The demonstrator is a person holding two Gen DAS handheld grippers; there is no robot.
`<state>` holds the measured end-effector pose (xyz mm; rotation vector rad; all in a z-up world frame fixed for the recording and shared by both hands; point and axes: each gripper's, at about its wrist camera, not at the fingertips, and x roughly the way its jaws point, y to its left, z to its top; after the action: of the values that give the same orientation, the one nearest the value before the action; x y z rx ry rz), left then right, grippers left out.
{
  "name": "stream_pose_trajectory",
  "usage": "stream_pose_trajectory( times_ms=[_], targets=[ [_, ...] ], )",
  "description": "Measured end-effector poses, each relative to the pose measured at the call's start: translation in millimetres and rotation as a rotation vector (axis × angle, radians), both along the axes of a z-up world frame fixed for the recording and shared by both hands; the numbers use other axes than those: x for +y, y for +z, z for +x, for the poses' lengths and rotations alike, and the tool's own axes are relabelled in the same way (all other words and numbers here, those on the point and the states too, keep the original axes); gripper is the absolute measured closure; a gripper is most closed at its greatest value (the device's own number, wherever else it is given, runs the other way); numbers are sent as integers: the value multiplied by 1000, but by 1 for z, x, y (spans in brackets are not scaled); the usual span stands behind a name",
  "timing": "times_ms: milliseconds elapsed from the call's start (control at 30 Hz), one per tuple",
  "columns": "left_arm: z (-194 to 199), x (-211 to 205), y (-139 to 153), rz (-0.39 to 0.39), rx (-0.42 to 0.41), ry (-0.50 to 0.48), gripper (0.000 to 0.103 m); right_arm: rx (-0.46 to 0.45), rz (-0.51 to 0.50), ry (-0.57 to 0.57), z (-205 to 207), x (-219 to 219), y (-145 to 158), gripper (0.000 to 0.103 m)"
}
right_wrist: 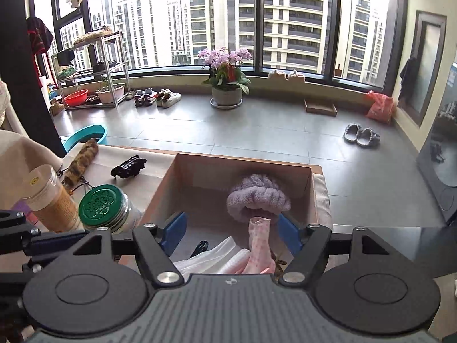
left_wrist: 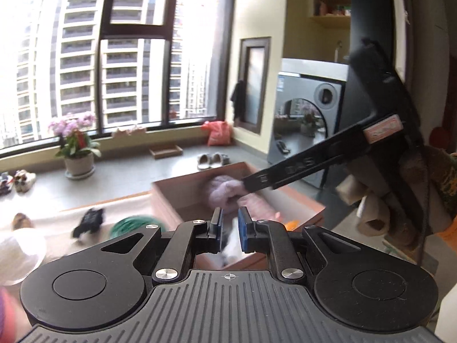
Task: Organize soft objects
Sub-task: 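Lower the tissue and pink cloth into the box and open both grippers, then move both grippers to the table beside the jars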
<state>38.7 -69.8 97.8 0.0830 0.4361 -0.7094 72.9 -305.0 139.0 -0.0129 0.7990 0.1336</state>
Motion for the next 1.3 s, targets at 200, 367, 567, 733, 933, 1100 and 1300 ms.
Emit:
stream_pose_trajectory(
  times_ms=[200,367,567,733,933,1100,1300],
  targets=[
    [-8,90,-14,16,-42,303,87,9,-11,126,-26,40,-7,30],
    [14,170,-22,54,45,596,87,10,-20,271,-46,89,-21,30],
    [56,193,-23,98,101,656,87,29,-28,393,-56,146,-51,22],
    [79,193,-30,207,113,667,85,-26,-63,475,-76,180,-70,22],
    [90,198,-40,249,181,681,83,-69,-56,516,-87,188,-82,22],
    [86,202,-40,206,215,676,83,-46,-17,462,-79,176,-94,22],
    [85,209,-35,88,303,594,78,-6,51,401,-77,159,-100,21]
  ],
)
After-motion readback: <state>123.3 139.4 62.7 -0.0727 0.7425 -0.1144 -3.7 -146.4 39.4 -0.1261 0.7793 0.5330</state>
